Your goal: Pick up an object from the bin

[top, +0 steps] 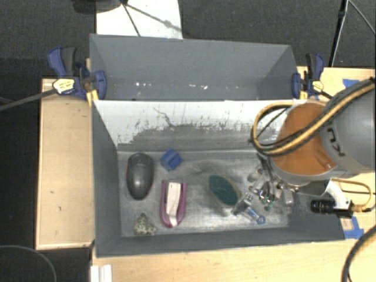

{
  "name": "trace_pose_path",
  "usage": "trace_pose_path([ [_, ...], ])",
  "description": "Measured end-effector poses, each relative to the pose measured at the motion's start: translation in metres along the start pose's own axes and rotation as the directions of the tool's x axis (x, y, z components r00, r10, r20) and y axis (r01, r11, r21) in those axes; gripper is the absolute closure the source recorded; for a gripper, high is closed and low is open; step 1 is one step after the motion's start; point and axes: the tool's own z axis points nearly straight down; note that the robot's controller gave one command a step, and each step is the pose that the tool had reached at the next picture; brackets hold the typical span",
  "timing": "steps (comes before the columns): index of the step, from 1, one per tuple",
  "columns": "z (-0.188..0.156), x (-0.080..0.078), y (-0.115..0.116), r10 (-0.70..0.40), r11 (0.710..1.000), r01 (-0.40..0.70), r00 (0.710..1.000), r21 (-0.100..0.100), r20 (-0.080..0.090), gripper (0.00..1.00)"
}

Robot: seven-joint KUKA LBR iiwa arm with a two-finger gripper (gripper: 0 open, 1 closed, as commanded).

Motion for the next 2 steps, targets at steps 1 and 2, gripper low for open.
trace_pose_path([
  [1,0.034,0.017,0.026,0.142,0.99,-0.142,0.99,-0.007,0.005,0.0],
  [2,0.034,0.037,0.076,0.138,0.99,-0.138,0.99,-0.01,0.01,0.0],
])
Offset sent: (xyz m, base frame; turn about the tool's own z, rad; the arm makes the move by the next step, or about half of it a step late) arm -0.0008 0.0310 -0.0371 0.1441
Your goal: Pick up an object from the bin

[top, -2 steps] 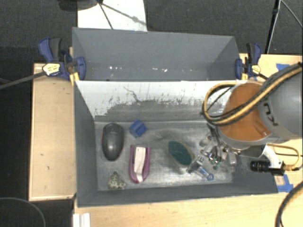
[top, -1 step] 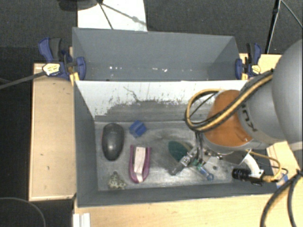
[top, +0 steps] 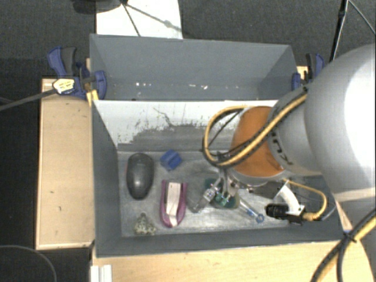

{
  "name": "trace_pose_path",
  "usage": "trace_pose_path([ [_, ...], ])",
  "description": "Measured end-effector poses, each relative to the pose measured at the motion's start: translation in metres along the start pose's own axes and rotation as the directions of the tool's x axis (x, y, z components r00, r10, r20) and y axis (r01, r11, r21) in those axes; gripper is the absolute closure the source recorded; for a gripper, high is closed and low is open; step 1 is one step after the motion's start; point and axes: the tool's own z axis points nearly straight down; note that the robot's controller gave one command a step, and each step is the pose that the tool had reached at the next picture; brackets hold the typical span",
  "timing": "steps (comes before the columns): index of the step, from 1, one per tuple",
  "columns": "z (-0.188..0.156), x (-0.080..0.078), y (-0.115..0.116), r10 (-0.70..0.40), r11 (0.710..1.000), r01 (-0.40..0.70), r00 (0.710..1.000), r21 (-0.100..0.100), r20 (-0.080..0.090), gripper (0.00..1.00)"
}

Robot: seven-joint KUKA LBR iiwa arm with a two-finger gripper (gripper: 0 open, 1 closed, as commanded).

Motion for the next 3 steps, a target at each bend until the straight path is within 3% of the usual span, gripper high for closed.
trace_pose_path([
  [1,-0.002,-0.003,0.0,0.003,1.0,-0.003,1.0,-0.004,0.004,1.0],
  [2,-0.03,-0.004,0.001,-0.001,1.0,0.001,1.0,0.005,-0.009,1.0],
  [3,-0.131,-0.007,0.003,-0.005,1.0,0.005,1.0,0.001,-0.006,1.0],
])
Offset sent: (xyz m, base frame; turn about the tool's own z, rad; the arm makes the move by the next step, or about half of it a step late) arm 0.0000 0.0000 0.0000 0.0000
